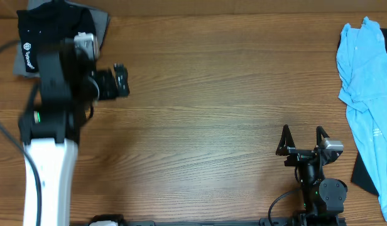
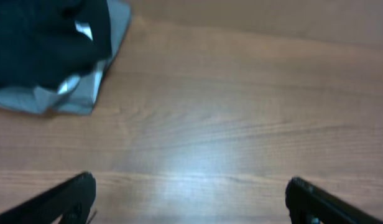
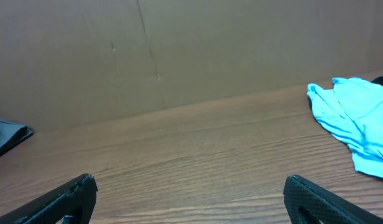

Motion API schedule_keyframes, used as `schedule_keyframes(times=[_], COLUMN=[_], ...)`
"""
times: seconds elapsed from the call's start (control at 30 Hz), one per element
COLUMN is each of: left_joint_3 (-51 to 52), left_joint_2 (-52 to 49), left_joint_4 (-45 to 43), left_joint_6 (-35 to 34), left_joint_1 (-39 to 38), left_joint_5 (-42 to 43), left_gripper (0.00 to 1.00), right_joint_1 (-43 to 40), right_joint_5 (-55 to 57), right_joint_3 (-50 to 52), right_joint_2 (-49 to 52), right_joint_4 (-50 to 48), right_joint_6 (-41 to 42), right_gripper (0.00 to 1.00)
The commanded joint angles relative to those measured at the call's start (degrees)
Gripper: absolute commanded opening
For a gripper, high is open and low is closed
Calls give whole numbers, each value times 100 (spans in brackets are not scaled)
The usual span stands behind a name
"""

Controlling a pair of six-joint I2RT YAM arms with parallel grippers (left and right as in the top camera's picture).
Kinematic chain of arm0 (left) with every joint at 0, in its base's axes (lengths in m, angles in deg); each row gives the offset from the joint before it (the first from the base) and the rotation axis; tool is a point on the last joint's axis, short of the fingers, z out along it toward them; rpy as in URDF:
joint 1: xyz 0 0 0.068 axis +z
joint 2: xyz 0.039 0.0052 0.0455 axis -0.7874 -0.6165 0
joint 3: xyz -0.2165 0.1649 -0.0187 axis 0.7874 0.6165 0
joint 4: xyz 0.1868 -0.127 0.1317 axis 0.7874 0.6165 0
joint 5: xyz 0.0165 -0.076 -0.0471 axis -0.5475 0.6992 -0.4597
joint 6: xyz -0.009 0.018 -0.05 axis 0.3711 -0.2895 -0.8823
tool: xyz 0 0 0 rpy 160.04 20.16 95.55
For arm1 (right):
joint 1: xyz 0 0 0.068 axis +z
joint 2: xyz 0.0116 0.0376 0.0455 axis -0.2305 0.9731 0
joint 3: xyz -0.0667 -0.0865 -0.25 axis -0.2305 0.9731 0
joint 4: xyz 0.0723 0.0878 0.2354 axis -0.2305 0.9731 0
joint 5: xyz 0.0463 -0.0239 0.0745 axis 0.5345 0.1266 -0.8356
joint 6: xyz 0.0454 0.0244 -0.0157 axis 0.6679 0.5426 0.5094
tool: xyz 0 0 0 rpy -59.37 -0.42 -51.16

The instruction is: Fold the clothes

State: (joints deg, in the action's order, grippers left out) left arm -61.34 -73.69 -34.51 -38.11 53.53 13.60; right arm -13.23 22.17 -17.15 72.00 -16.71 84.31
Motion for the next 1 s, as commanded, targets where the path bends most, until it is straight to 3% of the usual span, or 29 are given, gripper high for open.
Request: schedule_keyframes(times=[0.0,0.13,0.17,0.4,0.73,0.97], left_joint_3=[1373,3012,3807,5836,6981,7471], left_joint_2=[1139,2221,2756,4424,6231,6955], left_joint_4=[-765,-1982,-2704,-4798,-5099,-5125], left_joint_6=[-55,-15,-15,-15,-13,-15], left_joint_1=[-15,-11,-11,-11,-11,-11], left_joint_5=[2,-2,0,-24,-503,-511], left_gripper=[100,100,100,100,100,100], right_joint_1=[26,26,26,26,26,26], right_joint_5=[-35,-35,-35,-35,-35,-35], right_joint_3=[61,61,61,61,61,61], right_joint_2=[-57,-57,-57,-57,-57,-57], right_joint_4=[-35,-35,-35,-35,-35,-35], right_joint_6=[-20,-20,-20,-20,-20,-20], right_gripper=[100,100,100,100,100,100])
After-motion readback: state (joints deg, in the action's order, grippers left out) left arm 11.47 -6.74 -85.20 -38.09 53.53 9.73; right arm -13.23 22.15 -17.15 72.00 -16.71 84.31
